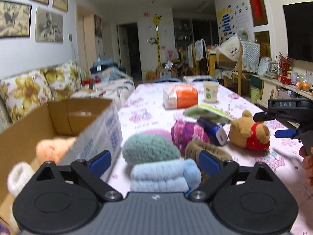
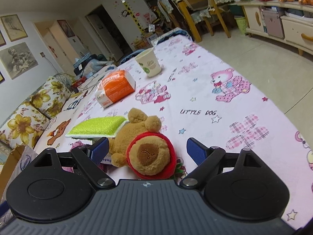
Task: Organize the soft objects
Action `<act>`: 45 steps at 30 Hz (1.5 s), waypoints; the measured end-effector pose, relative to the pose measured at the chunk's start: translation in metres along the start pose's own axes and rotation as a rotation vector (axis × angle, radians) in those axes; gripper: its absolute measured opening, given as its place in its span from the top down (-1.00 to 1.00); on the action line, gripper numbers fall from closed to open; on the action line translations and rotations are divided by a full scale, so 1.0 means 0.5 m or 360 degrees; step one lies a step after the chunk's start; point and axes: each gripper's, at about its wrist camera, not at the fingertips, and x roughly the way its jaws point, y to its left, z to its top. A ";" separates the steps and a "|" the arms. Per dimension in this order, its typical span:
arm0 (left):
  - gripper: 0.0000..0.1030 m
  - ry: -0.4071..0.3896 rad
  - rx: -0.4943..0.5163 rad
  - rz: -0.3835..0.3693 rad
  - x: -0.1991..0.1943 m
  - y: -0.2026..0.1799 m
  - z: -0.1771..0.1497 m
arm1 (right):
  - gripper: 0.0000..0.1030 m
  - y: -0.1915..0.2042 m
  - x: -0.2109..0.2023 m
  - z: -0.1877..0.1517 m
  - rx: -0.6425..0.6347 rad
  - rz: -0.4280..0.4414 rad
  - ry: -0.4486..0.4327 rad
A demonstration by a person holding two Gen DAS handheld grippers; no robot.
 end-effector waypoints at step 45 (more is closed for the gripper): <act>-0.02 0.0504 -0.0156 -0.0386 0.112 -0.050 -0.025 | -0.93 -0.005 0.037 0.009 -0.0133 0.0110 0.0113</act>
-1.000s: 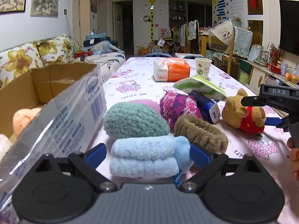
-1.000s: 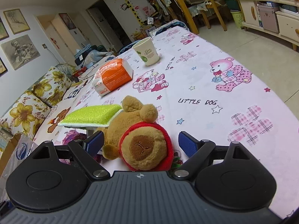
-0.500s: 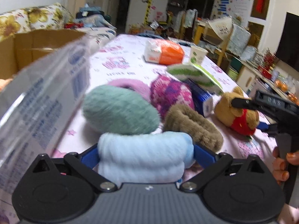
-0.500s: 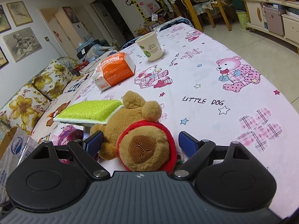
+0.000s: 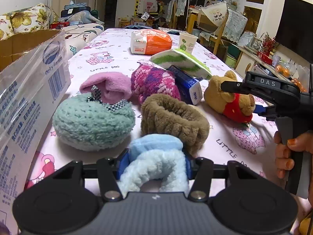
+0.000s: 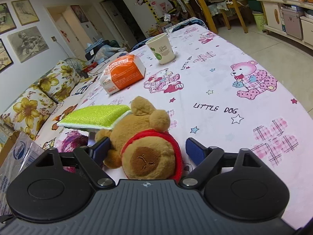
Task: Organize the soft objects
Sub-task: 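Grasp the light blue towel roll with the left tool while the right grasps the teddy bear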
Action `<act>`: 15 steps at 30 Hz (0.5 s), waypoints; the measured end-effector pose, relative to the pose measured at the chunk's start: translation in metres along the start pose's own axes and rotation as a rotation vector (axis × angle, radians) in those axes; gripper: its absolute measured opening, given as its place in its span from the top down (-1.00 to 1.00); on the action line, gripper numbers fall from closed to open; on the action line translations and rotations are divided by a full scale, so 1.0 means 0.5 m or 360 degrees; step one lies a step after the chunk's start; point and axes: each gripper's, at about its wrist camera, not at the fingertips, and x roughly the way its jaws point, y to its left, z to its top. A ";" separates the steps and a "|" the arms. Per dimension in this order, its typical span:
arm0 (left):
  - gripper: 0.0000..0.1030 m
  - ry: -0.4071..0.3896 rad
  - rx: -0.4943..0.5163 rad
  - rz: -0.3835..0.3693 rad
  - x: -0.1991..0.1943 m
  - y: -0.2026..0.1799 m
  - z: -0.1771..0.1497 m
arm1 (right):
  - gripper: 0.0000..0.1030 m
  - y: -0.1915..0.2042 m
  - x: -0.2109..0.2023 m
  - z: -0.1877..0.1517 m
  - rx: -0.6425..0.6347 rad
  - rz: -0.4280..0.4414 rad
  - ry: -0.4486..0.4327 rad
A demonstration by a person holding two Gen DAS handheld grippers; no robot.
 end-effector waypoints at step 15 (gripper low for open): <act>0.00 -0.0143 -0.0002 -0.0013 -0.047 0.012 0.008 | -0.32 0.015 -0.022 -0.005 -0.0170 -0.0064 -0.0040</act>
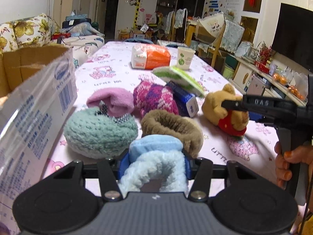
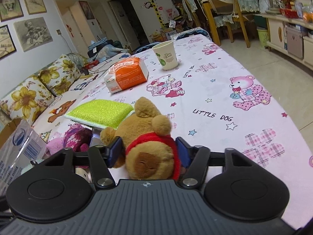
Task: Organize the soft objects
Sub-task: 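Grasp the light blue towel roll with the left tool while the right grasps the teddy bear, then carry the towel roll and teddy bear with both tools over the cardboard box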
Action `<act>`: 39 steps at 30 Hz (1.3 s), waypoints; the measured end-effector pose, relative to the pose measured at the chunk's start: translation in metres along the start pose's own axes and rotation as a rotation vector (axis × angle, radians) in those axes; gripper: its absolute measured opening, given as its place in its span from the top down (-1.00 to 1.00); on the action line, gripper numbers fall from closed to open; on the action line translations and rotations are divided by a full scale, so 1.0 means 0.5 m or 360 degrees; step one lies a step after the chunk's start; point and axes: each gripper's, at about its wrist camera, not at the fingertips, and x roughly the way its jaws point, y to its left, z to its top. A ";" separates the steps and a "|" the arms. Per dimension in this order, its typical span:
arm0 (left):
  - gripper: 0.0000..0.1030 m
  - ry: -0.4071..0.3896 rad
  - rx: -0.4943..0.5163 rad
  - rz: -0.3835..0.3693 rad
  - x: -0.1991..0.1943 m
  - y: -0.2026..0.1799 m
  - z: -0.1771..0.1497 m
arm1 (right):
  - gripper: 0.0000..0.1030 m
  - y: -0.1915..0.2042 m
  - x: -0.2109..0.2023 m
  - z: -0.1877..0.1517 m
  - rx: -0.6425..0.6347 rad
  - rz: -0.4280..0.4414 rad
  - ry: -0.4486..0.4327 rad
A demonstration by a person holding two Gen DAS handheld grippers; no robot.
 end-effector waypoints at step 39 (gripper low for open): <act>-0.01 -0.0325 -0.0109 -0.0108 -0.089 0.067 0.037 | -0.63 0.052 0.017 -0.014 -0.0204 -0.0260 -0.0116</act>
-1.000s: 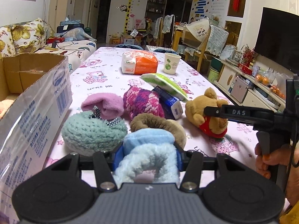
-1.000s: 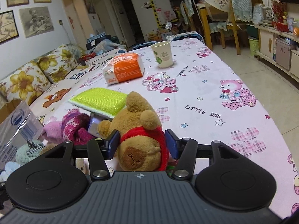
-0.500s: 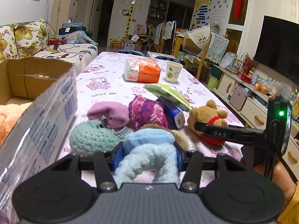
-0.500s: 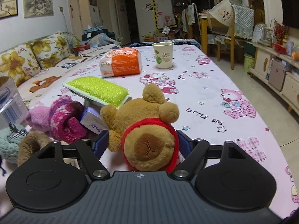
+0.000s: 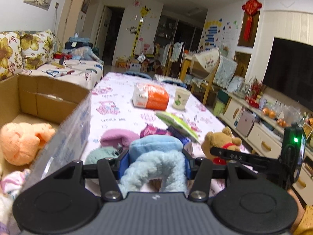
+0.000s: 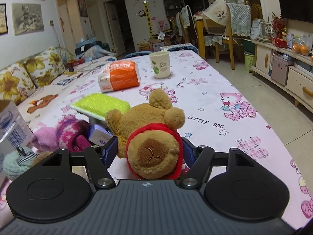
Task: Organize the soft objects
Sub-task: 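Carry the towel roll and teddy bear with both tools over the cardboard box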
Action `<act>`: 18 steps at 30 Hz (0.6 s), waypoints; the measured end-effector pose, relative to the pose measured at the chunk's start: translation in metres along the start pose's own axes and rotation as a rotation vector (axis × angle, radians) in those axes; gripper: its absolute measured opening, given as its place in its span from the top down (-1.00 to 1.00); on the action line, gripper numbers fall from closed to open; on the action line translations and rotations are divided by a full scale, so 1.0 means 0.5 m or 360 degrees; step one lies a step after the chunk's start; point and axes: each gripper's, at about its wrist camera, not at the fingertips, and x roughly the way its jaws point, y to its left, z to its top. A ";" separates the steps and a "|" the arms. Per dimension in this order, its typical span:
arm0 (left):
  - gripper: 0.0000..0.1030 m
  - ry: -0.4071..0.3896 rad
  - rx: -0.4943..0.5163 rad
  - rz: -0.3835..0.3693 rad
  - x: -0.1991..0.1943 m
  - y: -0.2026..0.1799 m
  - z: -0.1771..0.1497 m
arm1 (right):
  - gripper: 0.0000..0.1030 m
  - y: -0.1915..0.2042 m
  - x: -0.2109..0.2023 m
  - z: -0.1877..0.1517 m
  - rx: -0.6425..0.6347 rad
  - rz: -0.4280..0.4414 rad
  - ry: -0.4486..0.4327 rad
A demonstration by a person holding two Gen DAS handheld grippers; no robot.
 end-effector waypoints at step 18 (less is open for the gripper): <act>-0.01 -0.0271 -0.0182 0.0014 -0.079 0.072 0.036 | -0.63 0.102 -0.097 0.026 0.0180 0.0341 -0.0084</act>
